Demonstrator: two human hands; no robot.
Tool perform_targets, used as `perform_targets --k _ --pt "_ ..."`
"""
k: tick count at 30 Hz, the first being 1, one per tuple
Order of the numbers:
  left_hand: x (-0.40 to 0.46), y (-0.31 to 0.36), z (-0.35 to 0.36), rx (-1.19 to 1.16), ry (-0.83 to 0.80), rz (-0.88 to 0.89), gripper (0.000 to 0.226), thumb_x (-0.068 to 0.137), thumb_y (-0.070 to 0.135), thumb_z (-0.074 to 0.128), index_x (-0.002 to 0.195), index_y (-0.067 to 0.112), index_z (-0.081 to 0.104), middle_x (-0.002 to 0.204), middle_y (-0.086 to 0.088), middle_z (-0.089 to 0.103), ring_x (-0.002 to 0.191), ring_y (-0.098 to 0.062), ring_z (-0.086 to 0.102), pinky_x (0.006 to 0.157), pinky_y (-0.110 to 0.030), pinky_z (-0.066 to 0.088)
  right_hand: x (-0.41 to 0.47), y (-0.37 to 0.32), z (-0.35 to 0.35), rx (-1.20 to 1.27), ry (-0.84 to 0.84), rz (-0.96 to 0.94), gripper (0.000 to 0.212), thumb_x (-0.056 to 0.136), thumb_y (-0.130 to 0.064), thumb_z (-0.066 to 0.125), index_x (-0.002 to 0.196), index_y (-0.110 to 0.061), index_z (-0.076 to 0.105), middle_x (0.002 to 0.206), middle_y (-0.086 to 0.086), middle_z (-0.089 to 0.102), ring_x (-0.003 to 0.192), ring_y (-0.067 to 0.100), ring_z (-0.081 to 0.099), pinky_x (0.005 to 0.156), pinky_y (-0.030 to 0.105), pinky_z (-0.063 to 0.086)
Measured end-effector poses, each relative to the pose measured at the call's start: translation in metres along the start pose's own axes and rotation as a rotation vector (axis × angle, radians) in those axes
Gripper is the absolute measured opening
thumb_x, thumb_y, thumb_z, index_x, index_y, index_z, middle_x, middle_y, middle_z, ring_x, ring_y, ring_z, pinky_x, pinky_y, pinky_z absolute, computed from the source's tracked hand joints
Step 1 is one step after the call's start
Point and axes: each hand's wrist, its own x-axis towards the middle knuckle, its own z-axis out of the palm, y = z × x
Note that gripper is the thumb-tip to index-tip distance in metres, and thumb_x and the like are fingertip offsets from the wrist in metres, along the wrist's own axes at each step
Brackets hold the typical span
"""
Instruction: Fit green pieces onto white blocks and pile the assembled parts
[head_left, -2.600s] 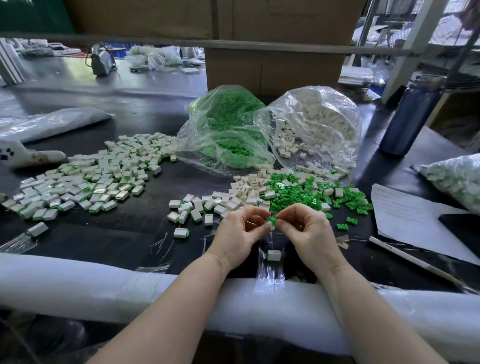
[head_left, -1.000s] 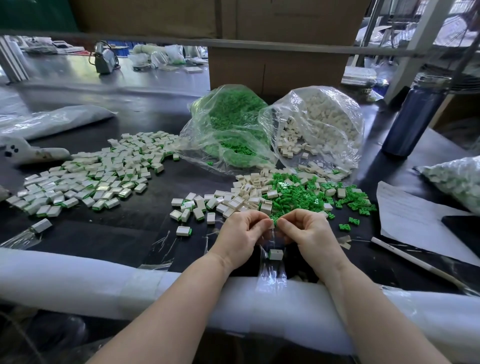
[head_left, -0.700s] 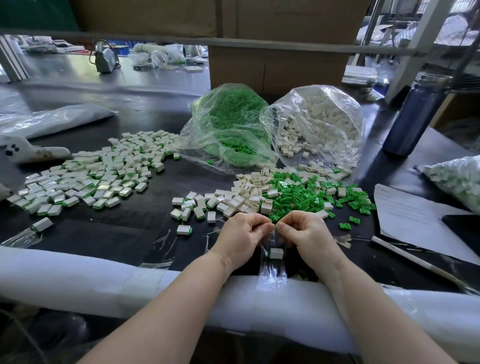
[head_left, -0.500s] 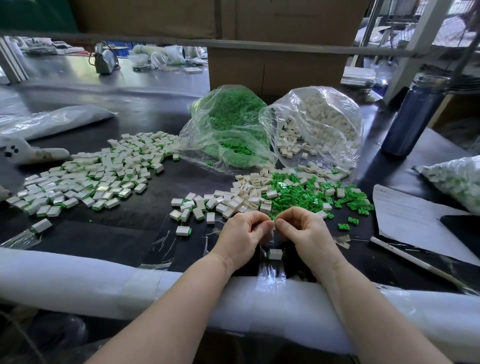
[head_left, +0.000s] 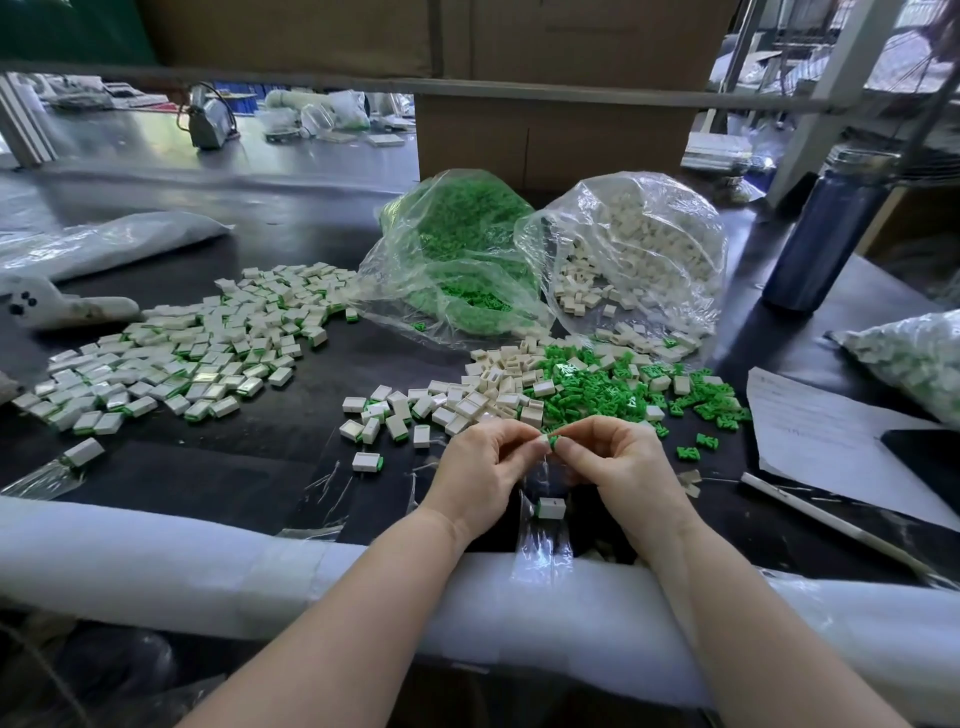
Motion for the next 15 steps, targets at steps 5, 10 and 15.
perform_targets --k 5,10,15 --pt "0.0008 0.0004 -0.0011 -0.081 -0.048 -0.071 0.004 0.086 0.015 0.064 0.087 0.018 0.067 0.078 0.009 0.062 0.074 -0.003 0.056 0.071 -0.007 0.044 -0.0001 0.0005 0.0004 -0.028 0.02 0.002 0.012 0.082 -0.003 0.067 0.072 -0.009 0.066 0.055 -0.003 0.065 0.052 0.006 0.059 0.053 0.017 0.051" --pt "-0.0002 0.0007 -0.0027 -0.026 -0.083 -0.068 0.009 0.086 0.014 0.064 0.091 0.01 0.071 0.074 0.009 0.064 0.069 0.0 0.057 0.072 -0.012 0.046 -0.0002 0.0001 0.0006 -0.094 -0.011 0.01 0.015 0.082 -0.002 0.067 0.068 -0.01 0.066 0.051 -0.005 0.061 0.049 0.003 0.054 0.051 0.015 0.047" --pt "-0.0017 0.0005 -0.0034 0.002 -0.098 -0.072 0.01 0.086 0.015 0.065 0.092 0.01 0.072 0.079 0.004 0.067 0.079 -0.01 0.062 0.082 -0.024 0.05 0.0 -0.0008 -0.0014 -0.137 -0.049 0.041 0.016 0.082 -0.003 0.067 0.068 -0.011 0.065 0.057 0.003 0.062 0.052 0.01 0.054 0.052 0.019 0.048"
